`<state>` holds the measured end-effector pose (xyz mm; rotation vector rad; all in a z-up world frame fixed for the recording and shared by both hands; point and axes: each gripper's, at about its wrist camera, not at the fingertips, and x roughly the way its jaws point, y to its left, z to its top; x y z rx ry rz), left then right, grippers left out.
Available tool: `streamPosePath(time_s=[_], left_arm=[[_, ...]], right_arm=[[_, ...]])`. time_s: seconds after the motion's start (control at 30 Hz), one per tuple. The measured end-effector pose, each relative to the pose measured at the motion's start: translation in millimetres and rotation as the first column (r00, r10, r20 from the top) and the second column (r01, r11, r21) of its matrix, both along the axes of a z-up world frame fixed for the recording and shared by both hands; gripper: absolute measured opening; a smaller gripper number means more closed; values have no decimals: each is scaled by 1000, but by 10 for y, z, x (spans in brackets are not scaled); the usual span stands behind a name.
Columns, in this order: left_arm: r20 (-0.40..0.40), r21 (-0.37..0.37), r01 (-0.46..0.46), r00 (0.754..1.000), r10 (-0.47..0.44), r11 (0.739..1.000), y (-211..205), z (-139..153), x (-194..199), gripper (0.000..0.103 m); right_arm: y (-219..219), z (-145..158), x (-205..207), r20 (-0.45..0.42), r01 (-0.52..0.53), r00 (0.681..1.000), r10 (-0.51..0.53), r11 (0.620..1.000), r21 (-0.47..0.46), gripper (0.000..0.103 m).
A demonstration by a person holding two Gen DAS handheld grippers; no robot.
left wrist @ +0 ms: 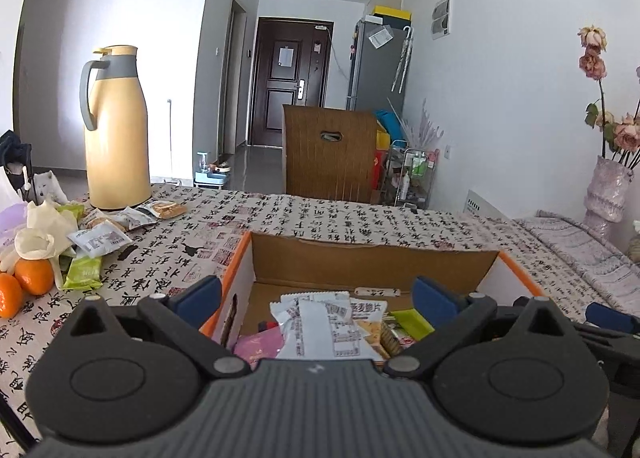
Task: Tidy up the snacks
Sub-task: 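Open the right gripper to drop the pink packet into the box, then withdraw both open grippers from the box toward the packets on the table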
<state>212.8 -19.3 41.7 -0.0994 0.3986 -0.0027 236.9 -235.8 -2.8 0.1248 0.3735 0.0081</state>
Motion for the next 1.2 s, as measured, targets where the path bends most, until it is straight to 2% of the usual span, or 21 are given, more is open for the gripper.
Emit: streamPosePath(time_s=[0.23,0.53,0.87,1.2], left_arm=[[5,-22,15,1000,-15,1000,-48,160,-175,103],[-17,-19,41,999,-42,999,-107,170,-505,103],[-62,-6,61,996,-61,998,-87,56,-857,103],[-163,3,116,980,-114,993,-144,-237,-1127,103]], right_arm=[[7,134,-184,-22,7,1000,-8,1000,-21,103],[-50,211,-599,-24,-1,1000,0,999,-36,103],[-93,106,-1090,-60,-30,998,27,998,-47,103],[-128,-94,-1466,-113,-42,993,36,998,-51,103]])
